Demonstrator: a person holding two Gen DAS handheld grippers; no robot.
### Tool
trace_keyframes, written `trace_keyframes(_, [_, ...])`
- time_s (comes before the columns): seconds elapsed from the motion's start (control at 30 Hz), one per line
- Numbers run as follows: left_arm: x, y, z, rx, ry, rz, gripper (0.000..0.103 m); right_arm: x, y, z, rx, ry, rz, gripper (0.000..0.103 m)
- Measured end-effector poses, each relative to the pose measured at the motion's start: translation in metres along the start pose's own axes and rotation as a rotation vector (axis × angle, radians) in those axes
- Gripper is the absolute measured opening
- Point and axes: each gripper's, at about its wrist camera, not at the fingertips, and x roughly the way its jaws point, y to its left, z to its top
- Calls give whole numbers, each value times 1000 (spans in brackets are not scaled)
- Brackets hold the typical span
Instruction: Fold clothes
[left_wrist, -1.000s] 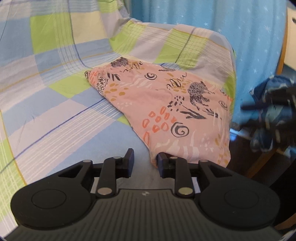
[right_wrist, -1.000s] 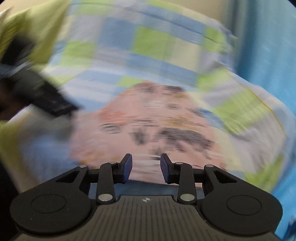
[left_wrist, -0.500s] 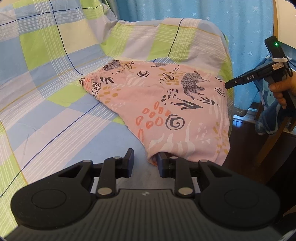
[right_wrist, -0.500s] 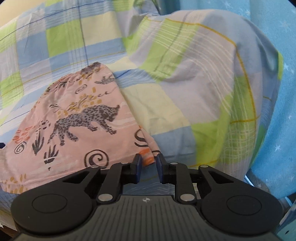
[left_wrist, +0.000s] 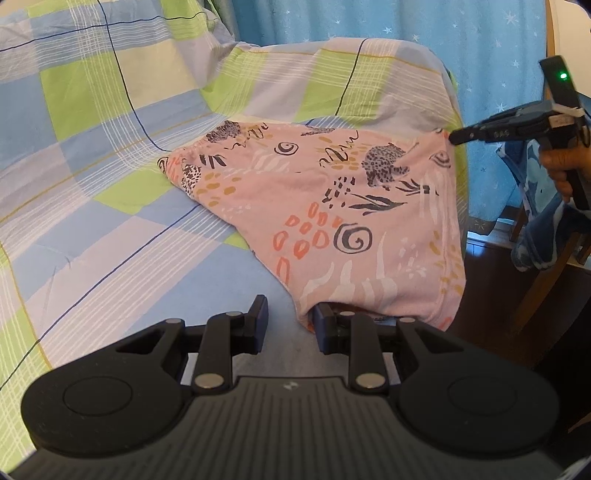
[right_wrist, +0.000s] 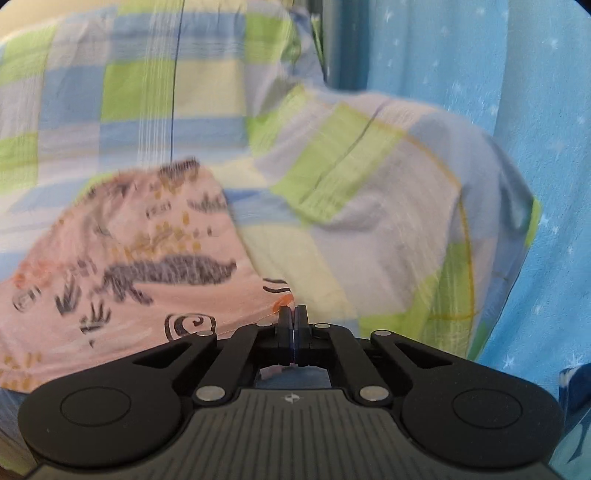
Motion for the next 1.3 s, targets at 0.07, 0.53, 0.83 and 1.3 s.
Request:
trace_keyframes(0.07, [0, 1, 0, 3, -1, -3, 23, 9, -4, -2, -8, 27, -32, 0])
trace_keyframes(0.53, [-9, 7, -2, -35, -18, -19, 24, -59, 59, 5, -25, -104, 187, 11])
trace_keyframes(0.83, [-2, 16, 7, -102, 15, -77, 24, -96, 209, -45, -559, -112, 373, 41])
trace_keyframes(1.3, [-11, 12, 1, -26, -7, -73, 24, -91, 214, -46, -617, -165, 194, 0])
